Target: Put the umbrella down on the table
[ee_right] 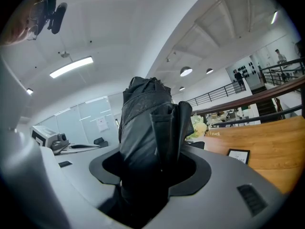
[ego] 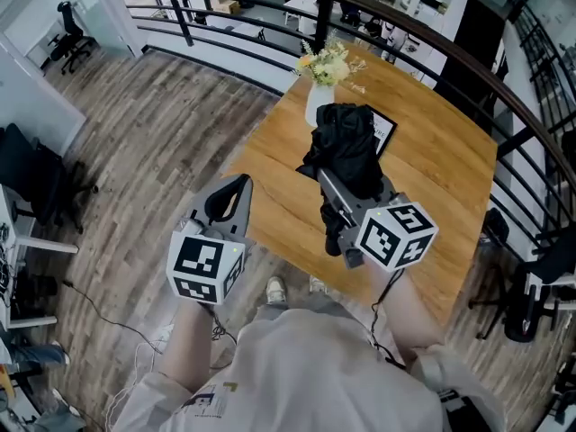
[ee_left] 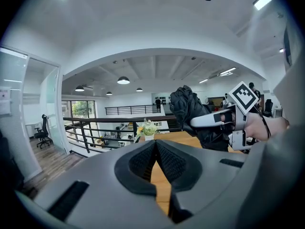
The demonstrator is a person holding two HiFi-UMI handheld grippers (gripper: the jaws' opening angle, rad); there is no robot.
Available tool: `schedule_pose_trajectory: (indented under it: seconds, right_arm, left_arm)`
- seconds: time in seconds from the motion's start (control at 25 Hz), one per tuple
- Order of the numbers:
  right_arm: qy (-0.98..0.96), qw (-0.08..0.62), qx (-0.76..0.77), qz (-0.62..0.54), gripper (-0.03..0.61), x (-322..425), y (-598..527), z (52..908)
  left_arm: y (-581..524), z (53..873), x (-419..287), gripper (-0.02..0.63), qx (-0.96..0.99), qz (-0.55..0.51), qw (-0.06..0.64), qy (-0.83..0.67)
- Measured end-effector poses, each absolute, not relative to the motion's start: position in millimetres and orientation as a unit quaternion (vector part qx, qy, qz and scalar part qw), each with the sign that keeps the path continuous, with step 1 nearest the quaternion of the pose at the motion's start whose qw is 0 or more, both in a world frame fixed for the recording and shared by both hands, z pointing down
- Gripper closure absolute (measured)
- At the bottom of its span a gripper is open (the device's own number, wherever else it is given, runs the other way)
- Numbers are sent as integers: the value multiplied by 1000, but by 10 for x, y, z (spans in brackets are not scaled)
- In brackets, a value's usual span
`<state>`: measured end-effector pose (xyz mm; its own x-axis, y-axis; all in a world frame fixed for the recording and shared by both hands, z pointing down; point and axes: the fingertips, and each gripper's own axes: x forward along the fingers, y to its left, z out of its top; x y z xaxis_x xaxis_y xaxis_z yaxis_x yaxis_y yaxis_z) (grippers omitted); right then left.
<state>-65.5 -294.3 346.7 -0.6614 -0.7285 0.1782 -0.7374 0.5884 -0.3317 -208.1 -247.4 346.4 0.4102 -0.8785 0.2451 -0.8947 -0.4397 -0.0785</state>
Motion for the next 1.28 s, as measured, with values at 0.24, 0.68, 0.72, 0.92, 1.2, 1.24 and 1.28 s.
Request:
schedule_pose_trajectory:
  seconds: [0.24, 0.68, 0.72, 0.92, 1.2, 1.24, 1.28]
  right_arm:
    - [-880, 41, 421, 216, 311, -524, -3524, 3803]
    - [-853, 142, 436, 249, 310, -325, -4248, 4942]
    - [-848, 149, 439, 256, 310, -310, -4299, 5054]
    - [-823, 174, 450, 299, 310, -238, -4474, 5591]
    - [-776, 203, 468, 371, 310, -110, -4634, 6398]
    - [-771, 207, 466, 382, 310, -107, -4654, 6507]
    - [-766, 212, 463, 392, 310, -115, -4669, 6612]
  left_arm:
    - [-3010, 3494, -2025, 597, 835, 115, 47, -536]
    - [-3617, 4378, -1897, 597, 831, 169, 136, -512]
    - [-3654, 4459, -1882, 597, 830, 174, 144, -510]
    - [-3819, 4744, -1773, 597, 832, 168, 190, -494]
    - [-3929, 5098, -1656, 597, 827, 195, 211, -483]
    - [-3953, 5137, -1674, 597, 824, 196, 214, -487]
    - [-3980, 5175, -1704, 597, 819, 194, 220, -493]
